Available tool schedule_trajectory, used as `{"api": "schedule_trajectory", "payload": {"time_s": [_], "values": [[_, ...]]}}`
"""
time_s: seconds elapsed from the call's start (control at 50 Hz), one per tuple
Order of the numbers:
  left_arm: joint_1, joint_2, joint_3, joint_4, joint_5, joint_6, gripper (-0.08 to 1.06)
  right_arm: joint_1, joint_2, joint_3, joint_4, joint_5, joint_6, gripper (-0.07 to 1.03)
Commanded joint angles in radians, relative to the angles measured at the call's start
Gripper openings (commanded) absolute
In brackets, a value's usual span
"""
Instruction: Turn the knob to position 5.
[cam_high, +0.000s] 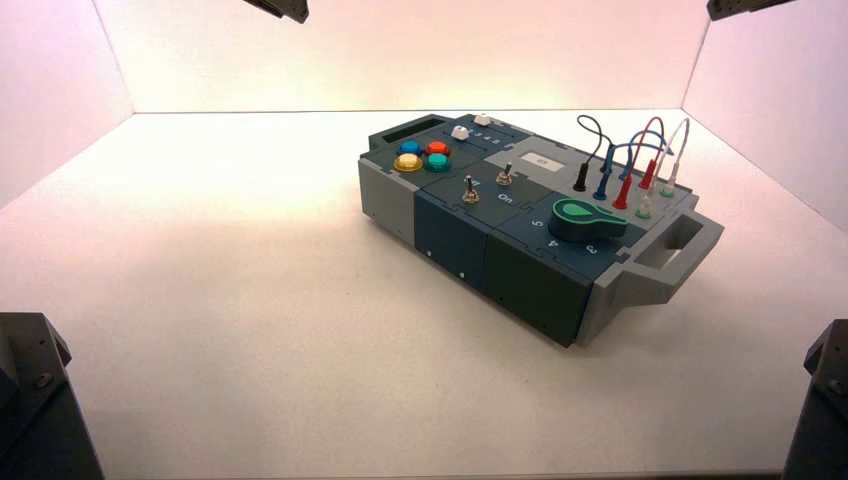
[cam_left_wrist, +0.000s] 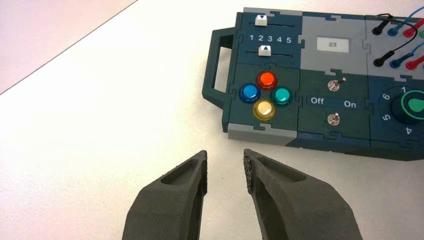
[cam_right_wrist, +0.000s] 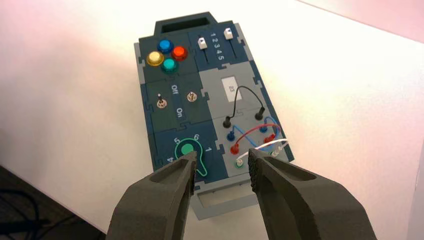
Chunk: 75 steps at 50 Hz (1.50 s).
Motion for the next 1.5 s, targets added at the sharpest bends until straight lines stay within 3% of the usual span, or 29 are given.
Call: {"api": "schedule_trajectory", "payload": {"time_s": [0.02, 0.58, 0.82, 1.02, 1.26, 1.5], "values": [[-0.005, -0.006, -0.014, 0.002, -0.005, 0.006, 0.41, -0.002, 0.023, -0.014, 0.003, -0.011, 0.006, 0.55], [0.0, -0.006, -0.023, 0.002, -0.005, 0.006, 0.41, -0.002, 0.038, -0.017, 0.006, -0.003, 0.003, 0.55], [-0.002, -0.009, -0.023, 0.002, -0.005, 0.006, 0.41, -0.002, 0.195, -0.06, 0.008, 0.048, 0.0, 0.54], [0.0, -0.009, -0.023, 0.0, -0.005, 0.006, 0.41, -0.002, 0.347, -0.124, 0.0, 0.058, -0.011, 0.41], [-0.002, 0.002, -0.023, -0.003, -0.005, 0.006, 0.41, -0.002, 0.471, -0.221, 0.003, 0.08, -0.011, 0.34], [0.0, -0.003, -0.025, -0.008, -0.005, 0.006, 0.41, -0.002, 0.554, -0.219, 0.017, 0.087, -0.011, 0.2]]}}
